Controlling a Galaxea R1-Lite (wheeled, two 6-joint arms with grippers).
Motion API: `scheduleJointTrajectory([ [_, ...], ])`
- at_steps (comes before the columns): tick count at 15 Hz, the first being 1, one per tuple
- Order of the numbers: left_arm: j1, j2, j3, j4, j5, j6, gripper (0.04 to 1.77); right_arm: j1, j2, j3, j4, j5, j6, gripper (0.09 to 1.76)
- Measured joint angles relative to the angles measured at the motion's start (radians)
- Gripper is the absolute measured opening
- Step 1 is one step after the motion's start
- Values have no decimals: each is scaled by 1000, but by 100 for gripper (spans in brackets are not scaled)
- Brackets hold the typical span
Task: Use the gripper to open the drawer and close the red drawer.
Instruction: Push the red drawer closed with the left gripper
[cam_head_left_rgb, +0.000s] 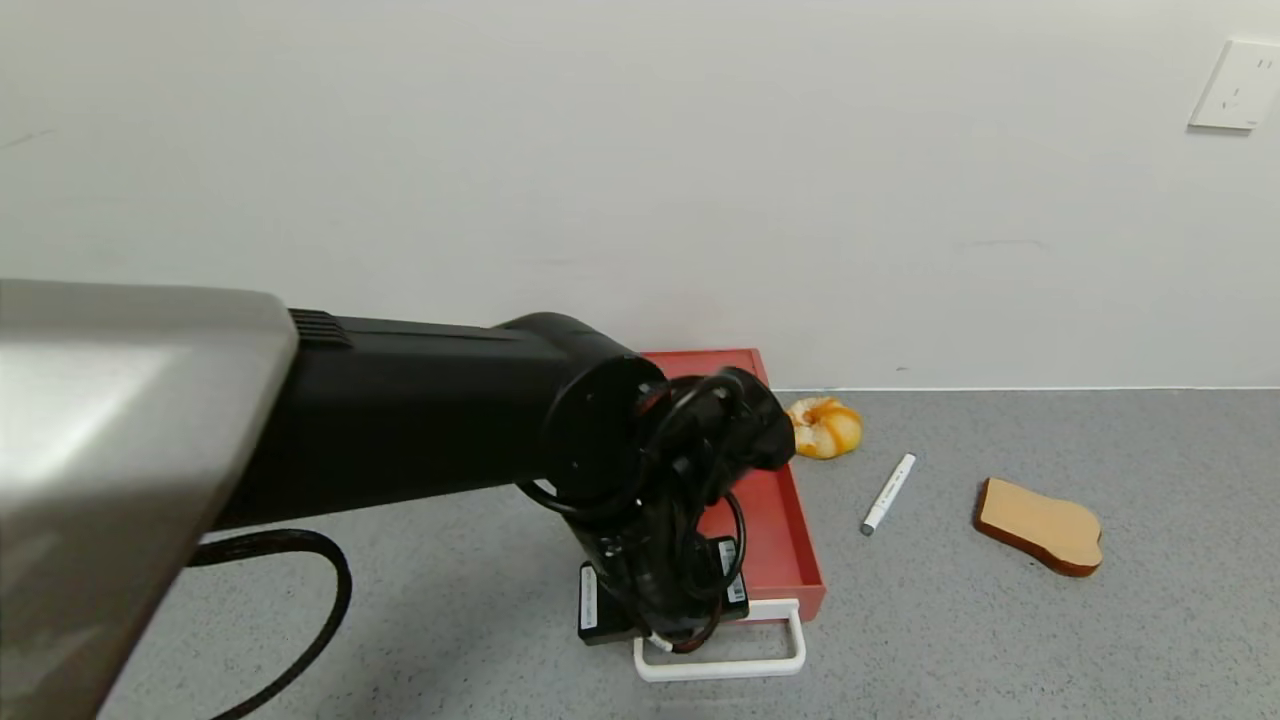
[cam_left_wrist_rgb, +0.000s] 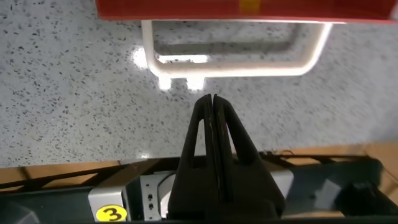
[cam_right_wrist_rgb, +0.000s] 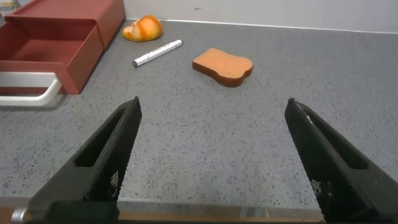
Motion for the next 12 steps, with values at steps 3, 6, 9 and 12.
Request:
scheduleJointTrajectory([
  [3, -10, 47, 4, -8, 13, -8, 11, 0, 0, 0, 0, 0, 0, 170],
  [6, -11, 74, 4, -14, 29, -8, 11, 0, 0, 0, 0, 0, 0, 170],
  [9, -8, 98, -2, -53, 52, -8, 11, 0, 0, 0, 0, 0, 0, 170],
  [12, -4, 114, -11, -79, 99, -6, 11, 0, 0, 0, 0, 0, 0, 170],
])
